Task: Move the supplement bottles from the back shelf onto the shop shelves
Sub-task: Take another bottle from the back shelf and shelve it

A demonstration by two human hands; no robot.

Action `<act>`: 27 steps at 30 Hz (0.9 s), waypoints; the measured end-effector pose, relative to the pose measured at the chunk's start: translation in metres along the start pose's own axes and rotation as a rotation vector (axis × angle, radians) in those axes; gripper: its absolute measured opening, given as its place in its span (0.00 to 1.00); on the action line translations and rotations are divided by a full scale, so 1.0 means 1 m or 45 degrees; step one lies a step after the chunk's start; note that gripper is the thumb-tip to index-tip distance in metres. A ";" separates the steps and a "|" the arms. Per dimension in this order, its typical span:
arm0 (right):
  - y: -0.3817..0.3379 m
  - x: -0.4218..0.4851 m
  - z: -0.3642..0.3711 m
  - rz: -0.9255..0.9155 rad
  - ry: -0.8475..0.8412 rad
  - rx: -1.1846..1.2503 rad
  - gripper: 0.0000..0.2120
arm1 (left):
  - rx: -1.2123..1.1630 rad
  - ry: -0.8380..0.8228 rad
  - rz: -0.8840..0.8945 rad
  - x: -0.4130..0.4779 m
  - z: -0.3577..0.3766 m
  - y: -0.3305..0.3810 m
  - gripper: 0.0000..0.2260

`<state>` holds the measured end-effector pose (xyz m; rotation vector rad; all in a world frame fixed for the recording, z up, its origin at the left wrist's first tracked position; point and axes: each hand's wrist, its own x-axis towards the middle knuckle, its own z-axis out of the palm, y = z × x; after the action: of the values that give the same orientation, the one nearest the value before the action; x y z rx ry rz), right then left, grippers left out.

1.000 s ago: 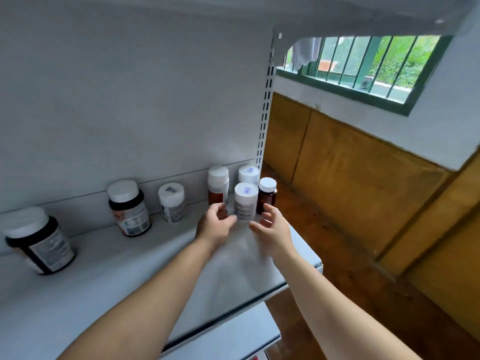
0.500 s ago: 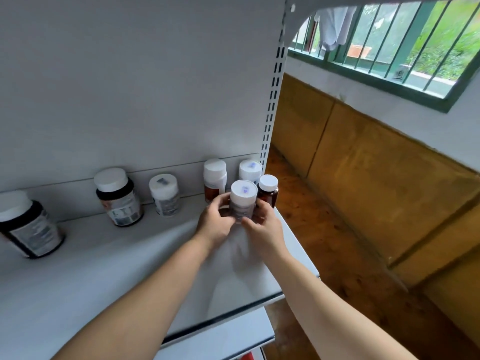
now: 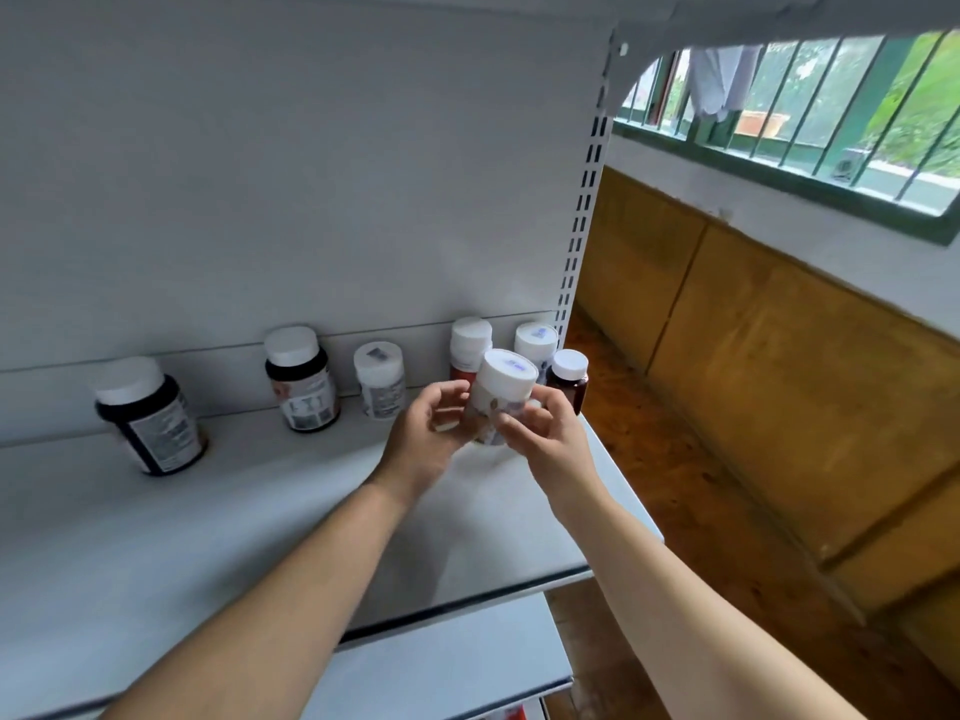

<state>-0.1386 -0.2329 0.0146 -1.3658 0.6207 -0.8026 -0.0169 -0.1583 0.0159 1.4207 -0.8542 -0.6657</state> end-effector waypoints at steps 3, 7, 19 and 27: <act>-0.008 -0.005 0.000 -0.023 -0.042 0.060 0.15 | -0.004 -0.018 0.012 -0.007 0.000 0.003 0.18; -0.016 -0.010 0.000 0.000 -0.167 0.132 0.14 | -0.259 -0.136 -0.041 -0.018 -0.005 0.014 0.18; -0.020 -0.007 0.014 0.158 -0.304 0.611 0.24 | -0.250 0.072 0.030 -0.034 -0.004 0.034 0.20; -0.019 -0.003 0.040 0.190 -0.602 0.722 0.33 | -0.304 0.221 -0.013 -0.049 -0.032 0.043 0.06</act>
<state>-0.1116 -0.2075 0.0385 -0.9213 0.1014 -0.4568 -0.0216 -0.0965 0.0552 1.2475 -0.6106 -0.6199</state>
